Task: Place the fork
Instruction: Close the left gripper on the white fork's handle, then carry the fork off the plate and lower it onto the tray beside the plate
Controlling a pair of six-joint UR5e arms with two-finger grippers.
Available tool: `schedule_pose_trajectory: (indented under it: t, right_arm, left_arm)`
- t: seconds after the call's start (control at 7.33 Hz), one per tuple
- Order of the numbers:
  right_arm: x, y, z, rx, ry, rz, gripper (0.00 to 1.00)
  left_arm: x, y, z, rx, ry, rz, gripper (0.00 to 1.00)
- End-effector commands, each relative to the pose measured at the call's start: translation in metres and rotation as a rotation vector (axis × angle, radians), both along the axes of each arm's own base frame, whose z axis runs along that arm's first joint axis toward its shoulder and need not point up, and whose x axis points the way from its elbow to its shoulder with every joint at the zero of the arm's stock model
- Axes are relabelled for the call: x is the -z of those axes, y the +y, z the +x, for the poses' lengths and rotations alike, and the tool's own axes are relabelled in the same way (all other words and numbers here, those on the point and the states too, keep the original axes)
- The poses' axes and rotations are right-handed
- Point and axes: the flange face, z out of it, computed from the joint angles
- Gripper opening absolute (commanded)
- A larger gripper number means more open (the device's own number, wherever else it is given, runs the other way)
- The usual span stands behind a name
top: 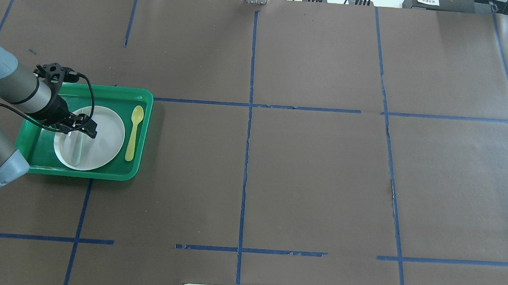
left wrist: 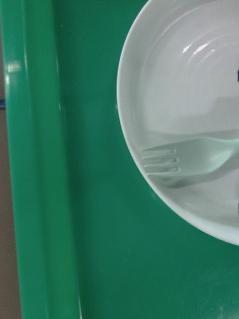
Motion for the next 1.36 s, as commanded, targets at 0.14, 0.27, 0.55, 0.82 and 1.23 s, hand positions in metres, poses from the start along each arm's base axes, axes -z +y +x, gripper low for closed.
schedule_pose_trajectory:
  t: [0.14,0.27,0.55,0.82,1.23]
  right_arm:
    - [0.000,0.000,0.000,0.000,0.000,0.000,1.00]
    - [0.000,0.000,0.000,-0.001,0.000,-0.001,1.00]
    - [0.000,0.000,0.000,0.000,0.000,0.000,1.00]
    - [0.000,0.000,0.000,-0.001,0.000,-0.001,1.00]
    - [0.000,0.000,0.000,0.000,0.000,0.000,1.00]
  left_arm:
    - [0.004,0.001,0.001,0.001,0.005,0.000,0.00]
    - [0.005,0.001,0.000,0.002,0.007,0.001,0.00]
    - [0.029,0.006,-0.012,0.007,0.041,0.036,0.00]
    - [0.015,0.015,-0.056,0.025,0.032,0.057,0.00]
    - [-0.024,0.012,-0.084,0.002,-0.021,0.087,0.00]
